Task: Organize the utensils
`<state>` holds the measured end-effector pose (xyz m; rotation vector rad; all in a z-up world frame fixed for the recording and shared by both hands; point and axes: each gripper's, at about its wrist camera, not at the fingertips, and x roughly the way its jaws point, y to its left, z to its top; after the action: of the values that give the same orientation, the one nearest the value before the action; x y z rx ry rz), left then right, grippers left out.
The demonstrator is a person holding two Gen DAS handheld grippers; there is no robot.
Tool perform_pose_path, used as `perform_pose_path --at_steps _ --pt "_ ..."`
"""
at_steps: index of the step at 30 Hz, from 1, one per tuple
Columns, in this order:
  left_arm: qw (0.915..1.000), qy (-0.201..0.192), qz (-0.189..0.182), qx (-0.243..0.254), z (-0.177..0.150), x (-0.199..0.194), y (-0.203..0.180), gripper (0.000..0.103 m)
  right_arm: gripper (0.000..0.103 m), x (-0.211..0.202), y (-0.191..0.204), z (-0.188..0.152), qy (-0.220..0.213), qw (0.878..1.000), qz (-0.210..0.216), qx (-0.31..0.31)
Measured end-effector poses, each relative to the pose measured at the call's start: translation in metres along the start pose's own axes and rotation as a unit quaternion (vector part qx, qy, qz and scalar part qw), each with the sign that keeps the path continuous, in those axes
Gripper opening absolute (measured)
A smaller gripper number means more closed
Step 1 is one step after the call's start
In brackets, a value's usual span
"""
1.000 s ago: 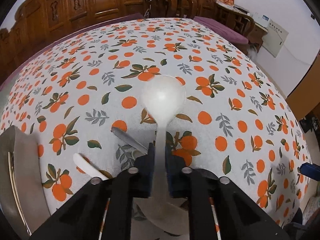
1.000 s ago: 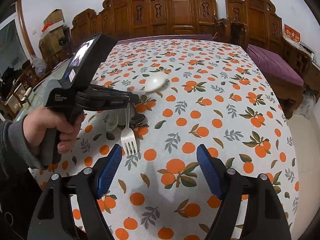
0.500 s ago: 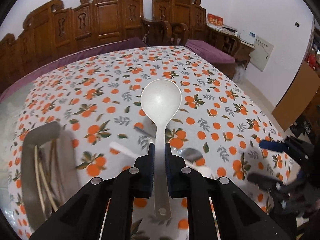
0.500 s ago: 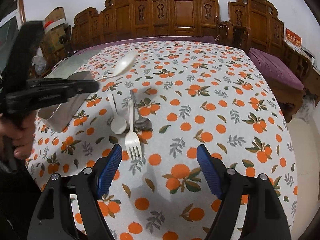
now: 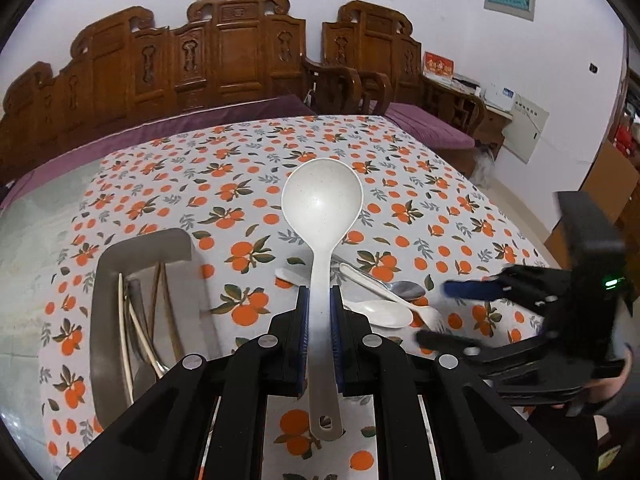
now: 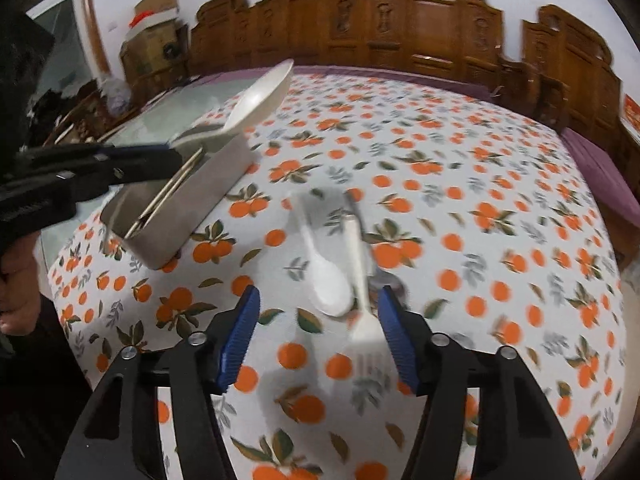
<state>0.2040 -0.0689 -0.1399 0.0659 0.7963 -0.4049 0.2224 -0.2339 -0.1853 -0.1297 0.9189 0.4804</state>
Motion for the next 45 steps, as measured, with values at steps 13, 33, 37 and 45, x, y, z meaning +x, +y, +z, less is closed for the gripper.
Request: perform_pose_path --at_steps 13,33,37,45 --pt "0.9997 -0.003 -0.019 -0.018 -0.005 -0.003 0.018 0.009 0.043 0.058 0.004 0.009 0.058 0.997 -0.025 -0.036" --pt "0.9991 -0.011 0.029 -0.027 -0.013 -0.023 0.038 0.009 0.007 0.012 0.041 0.016 0.018 0.998 0.023 -0.060" --pt "0.9983 -0.010 0.041 -0.041 -0.016 -0.027 0.050 0.009 0.007 -0.003 0.055 0.020 0.004 0.997 0.034 -0.067" --pt "0.9956 0.004 0.066 -0.067 -0.020 -0.020 0.082 0.009 0.007 -0.022 0.079 0.033 -0.023 0.996 0.057 -0.070"
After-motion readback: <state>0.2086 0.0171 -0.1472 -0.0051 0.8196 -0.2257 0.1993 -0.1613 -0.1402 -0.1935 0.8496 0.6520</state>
